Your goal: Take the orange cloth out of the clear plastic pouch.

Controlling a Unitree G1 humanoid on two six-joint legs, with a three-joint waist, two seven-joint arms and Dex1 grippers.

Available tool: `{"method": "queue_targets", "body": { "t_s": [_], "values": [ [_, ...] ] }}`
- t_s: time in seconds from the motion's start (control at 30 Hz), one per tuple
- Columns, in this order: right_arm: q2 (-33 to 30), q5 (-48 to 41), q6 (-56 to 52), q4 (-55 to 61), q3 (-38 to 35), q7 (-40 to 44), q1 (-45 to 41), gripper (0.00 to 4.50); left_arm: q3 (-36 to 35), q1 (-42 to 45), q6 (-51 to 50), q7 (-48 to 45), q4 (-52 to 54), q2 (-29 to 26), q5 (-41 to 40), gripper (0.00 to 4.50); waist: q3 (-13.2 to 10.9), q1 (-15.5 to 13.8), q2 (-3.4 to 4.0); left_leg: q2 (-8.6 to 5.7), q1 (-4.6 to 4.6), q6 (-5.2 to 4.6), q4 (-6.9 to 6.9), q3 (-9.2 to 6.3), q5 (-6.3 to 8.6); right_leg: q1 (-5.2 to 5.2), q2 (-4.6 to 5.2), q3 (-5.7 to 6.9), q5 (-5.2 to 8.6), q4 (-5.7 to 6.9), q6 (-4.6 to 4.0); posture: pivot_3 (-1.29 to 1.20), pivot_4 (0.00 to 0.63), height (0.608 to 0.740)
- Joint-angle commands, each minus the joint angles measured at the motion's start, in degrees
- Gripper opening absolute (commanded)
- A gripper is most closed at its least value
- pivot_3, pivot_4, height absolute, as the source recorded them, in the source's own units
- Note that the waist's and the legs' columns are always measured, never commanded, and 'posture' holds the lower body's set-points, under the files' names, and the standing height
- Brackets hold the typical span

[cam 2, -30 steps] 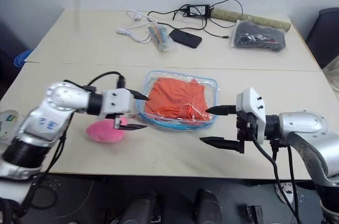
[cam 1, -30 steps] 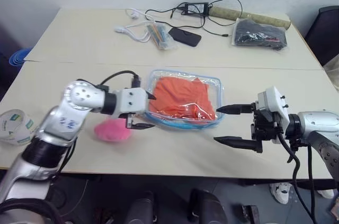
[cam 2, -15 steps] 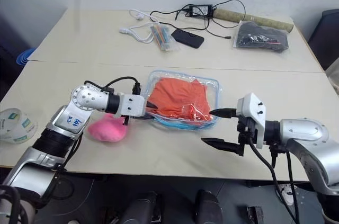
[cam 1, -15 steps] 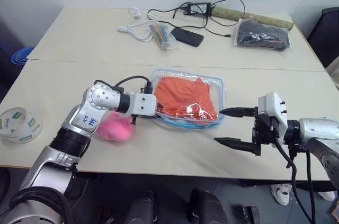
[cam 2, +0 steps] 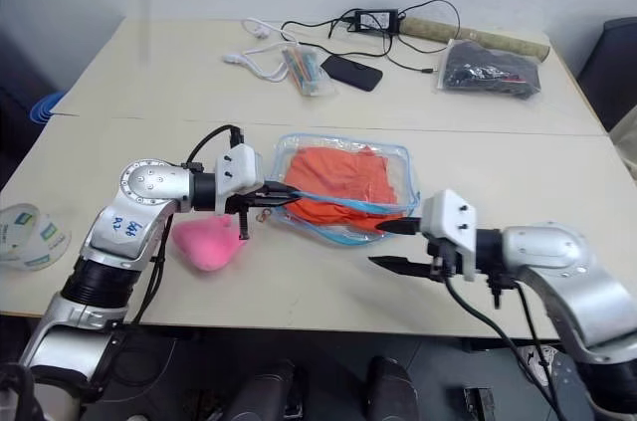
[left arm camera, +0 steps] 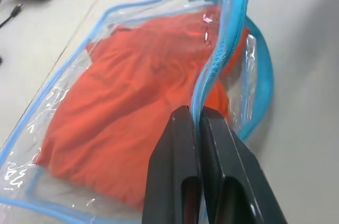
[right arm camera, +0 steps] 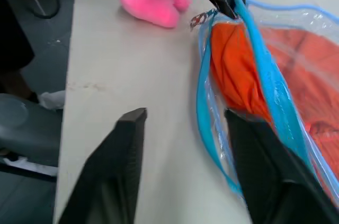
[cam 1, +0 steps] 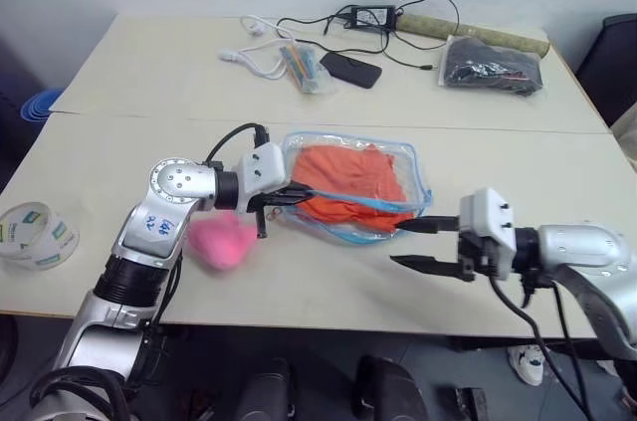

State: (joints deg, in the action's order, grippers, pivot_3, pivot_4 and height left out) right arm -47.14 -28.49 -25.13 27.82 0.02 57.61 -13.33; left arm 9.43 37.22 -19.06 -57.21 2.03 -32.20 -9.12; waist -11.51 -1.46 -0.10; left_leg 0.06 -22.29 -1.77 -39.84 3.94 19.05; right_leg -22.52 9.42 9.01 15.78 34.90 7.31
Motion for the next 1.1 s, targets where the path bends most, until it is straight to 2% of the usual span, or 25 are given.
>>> {"method": "queue_targets", "body": {
  "t_s": [0.03,0.1,0.23,0.3,0.37,0.57,0.87,1.1],
  "values": [
    [5.27,11.23,4.15,0.92,5.69,-10.05,-2.47,1.19,-1.18,-1.13,-2.10,2.42,5.12,0.75,-1.26,0.13,0.00,0.07,0.00,-0.01,0.00,0.00,0.00,0.00,0.00,-0.01,0.00,0.01,0.00,0.00,0.00,0.00,0.150,0.740],
    [8.46,17.62,5.27,0.36,8.85,-15.61,-2.62,0.53,-1.32,-1.08,-2.71,4.30,6.16,1.85,-0.97,0.13,0.00,0.09,0.00,-0.01,0.00,0.01,0.00,0.01,-0.01,-0.03,0.00,-0.01,0.00,0.02,0.00,0.00,0.150,0.740],
    [10.28,33.64,13.01,-6.02,15.05,-24.19,-3.02,0.53,-0.93,-0.63,-4.07,5.16,7.88,2.72,-1.38,0.13,0.00,-0.16,0.00,-0.02,-0.05,0.02,-0.07,-0.01,-0.01,-0.01,0.03,-0.01,0.00,0.01,0.00,0.00,0.150,0.740],
    [9.63,38.11,17.46,-9.07,16.71,-25.61,-2.96,0.96,-0.72,-0.53,-4.27,4.98,8.35,2.55,-1.43,0.13,0.00,-0.10,-0.01,-0.05,-0.05,0.01,-0.08,0.00,-0.01,-0.01,0.04,-0.02,-0.01,0.00,0.02,0.00,0.150,0.740],
    [9.75,38.59,18.22,-10.88,16.74,-24.89,-2.46,1.49,-0.84,-0.29,-4.70,5.05,8.58,2.55,-1.55,0.13,0.00,0.05,-0.01,-0.05,-0.04,0.02,-0.06,0.00,-0.01,-0.02,0.03,-0.01,0.00,0.00,0.01,0.00,0.150,0.740],
    [10.04,48.15,22.03,-15.22,17.57,-29.18,-4.61,3.52,-0.44,-0.60,-6.10,4.16,11.18,2.39,-2.62,0.13,0.00,0.20,0.00,-0.03,-0.03,0.02,-0.03,0.02,-0.01,-0.02,0.00,-0.01,0.00,-0.01,0.01,0.00,0.150,0.740],
    [10.93,59.05,29.95,-22.64,23.43,-28.58,-10.00,3.52,-0.36,0.61,-9.44,5.93,13.09,4.29,-4.22,0.13,0.01,0.29,0.00,0.03,-0.02,0.02,-0.03,0.01,-0.01,-0.01,0.00,-0.02,0.00,-0.01,0.01,0.00,0.150,0.740],
    [17.75,63.14,31.38,-35.43,25.24,-33.16,-16.76,3.52,-0.57,1.13,-11.24,7.00,13.88,5.20,-5.12,0.13,0.04,0.99,-0.04,0.11,0.05,0.07,-0.02,0.00,-0.04,0.04,-0.03,-0.02,0.00,0.03,0.00,0.00,0.150,0.740]
  ]
}}
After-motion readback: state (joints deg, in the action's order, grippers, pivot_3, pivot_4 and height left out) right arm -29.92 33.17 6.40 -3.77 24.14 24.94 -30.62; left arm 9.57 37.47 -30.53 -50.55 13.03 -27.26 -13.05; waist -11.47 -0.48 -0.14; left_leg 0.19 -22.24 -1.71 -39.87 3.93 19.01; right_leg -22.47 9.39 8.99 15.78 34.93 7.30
